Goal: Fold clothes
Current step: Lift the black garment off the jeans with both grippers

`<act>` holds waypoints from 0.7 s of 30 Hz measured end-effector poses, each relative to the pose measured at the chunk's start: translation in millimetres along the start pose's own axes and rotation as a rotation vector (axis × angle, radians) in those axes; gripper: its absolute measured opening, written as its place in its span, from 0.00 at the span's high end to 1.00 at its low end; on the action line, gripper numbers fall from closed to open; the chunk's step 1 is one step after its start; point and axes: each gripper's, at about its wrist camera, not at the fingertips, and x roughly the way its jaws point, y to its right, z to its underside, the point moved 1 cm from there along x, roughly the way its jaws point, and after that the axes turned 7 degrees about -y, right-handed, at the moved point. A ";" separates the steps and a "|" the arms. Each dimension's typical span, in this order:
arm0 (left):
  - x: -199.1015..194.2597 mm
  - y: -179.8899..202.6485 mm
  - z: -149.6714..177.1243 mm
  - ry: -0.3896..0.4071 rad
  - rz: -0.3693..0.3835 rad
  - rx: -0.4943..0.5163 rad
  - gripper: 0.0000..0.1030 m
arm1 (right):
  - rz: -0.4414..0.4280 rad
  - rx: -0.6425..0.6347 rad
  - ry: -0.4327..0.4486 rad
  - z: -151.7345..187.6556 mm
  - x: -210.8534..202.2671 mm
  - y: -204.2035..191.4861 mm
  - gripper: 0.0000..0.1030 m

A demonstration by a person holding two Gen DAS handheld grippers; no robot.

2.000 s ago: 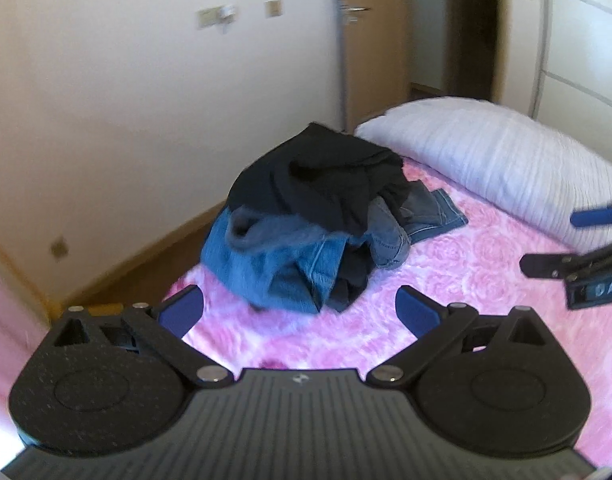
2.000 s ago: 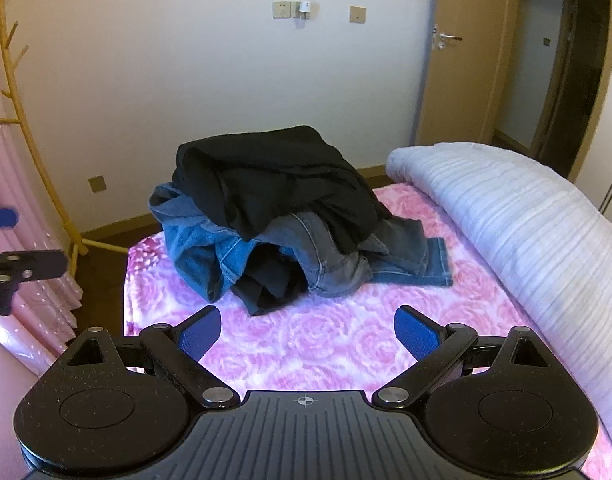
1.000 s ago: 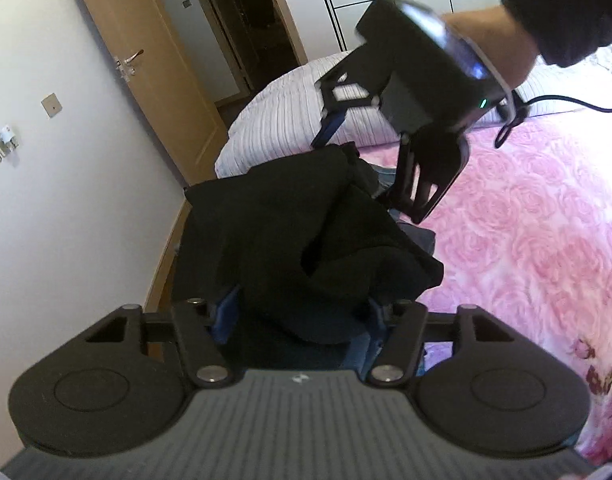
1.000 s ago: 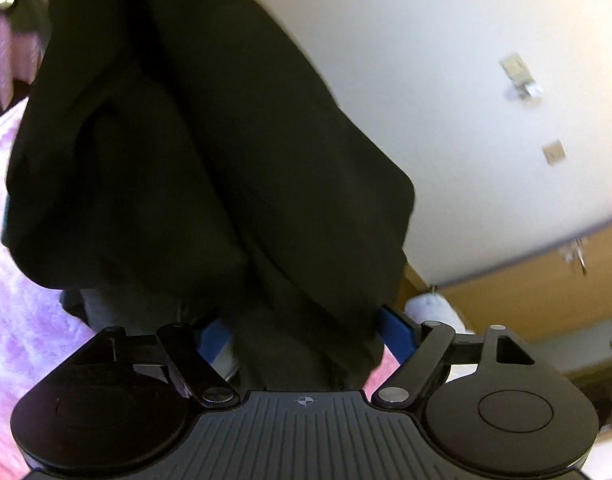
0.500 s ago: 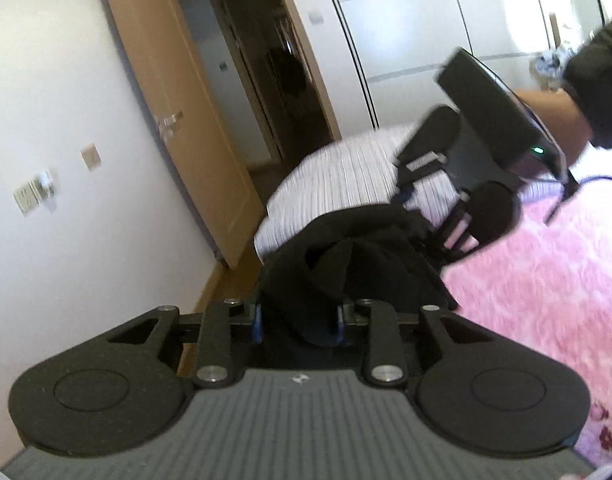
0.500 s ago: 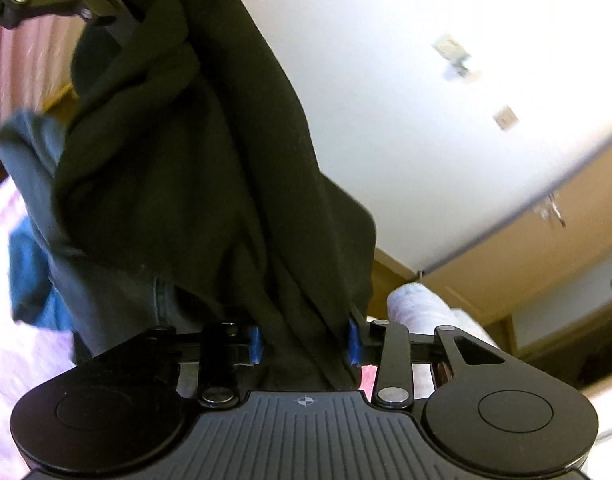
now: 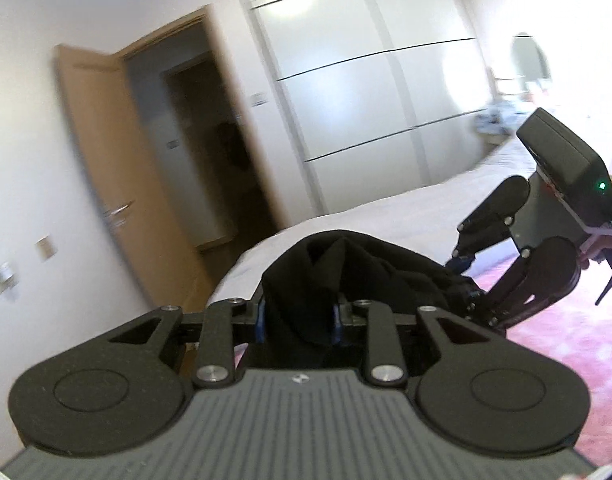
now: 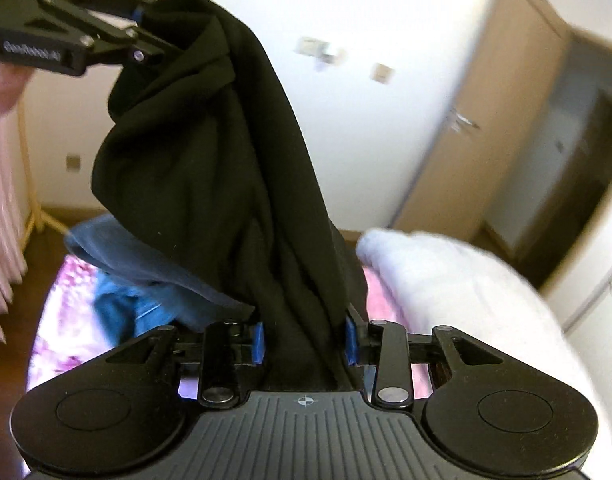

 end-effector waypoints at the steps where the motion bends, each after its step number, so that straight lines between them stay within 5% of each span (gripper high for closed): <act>1: 3.1 14.9 -4.3 -0.008 0.023 0.017 0.77 | 0.000 0.021 -0.013 16.7 -10.5 1.3 0.65; 8: 52.5 140.7 1.4 -0.150 0.186 0.101 0.78 | 0.005 0.136 -0.186 143.5 -45.5 -6.5 0.53; 12: 71.6 194.0 24.8 -0.216 0.265 0.096 0.81 | 0.021 0.168 -0.245 214.7 -77.6 -37.1 0.30; 14: 71.6 202.2 25.6 -0.219 0.306 0.077 0.81 | 0.021 0.151 -0.241 215.3 -100.4 -77.3 0.26; 16: 69.0 205.9 26.0 -0.211 0.348 0.083 0.82 | 0.031 0.074 -0.227 180.0 -108.5 -124.3 0.20; 21: 61.9 202.8 36.1 -0.191 0.453 0.170 0.82 | 0.092 -0.063 -0.162 172.0 -86.3 -139.5 0.11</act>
